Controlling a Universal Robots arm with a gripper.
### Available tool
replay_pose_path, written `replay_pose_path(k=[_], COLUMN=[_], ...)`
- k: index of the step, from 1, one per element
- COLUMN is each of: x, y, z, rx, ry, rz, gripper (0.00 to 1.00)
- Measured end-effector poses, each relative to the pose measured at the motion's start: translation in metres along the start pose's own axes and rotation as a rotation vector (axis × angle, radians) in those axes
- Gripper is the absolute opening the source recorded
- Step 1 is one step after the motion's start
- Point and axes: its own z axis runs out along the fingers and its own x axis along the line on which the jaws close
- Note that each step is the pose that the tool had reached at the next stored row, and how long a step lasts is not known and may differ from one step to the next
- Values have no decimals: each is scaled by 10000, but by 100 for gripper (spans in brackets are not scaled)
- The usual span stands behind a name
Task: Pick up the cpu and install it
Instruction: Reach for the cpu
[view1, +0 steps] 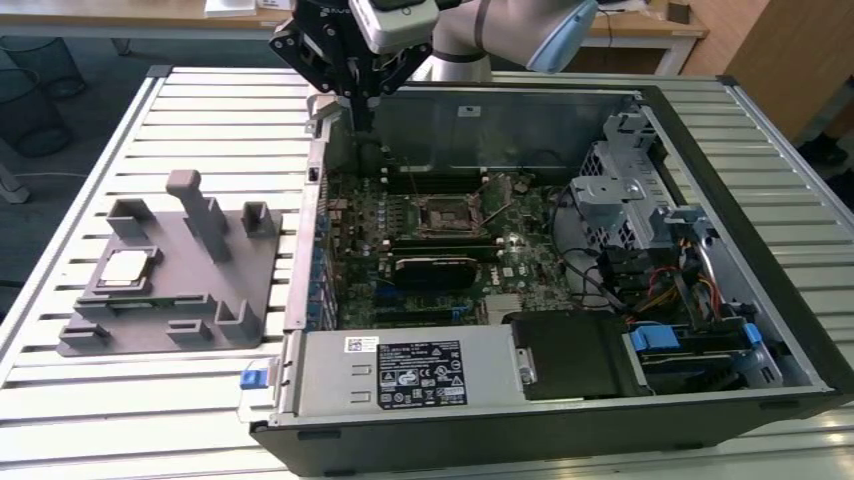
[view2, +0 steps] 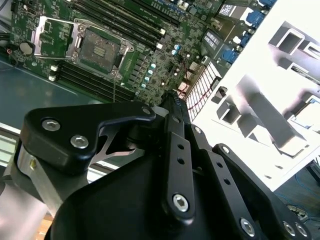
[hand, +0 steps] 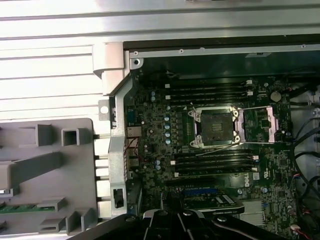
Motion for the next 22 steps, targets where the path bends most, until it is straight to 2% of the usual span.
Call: replay_pose_path(k=[9,22], x=[38,167], y=[-3,-13], z=[-1,-2], rx=[1,0], ry=[1,0], rz=[0,1], gripper=[11,11])
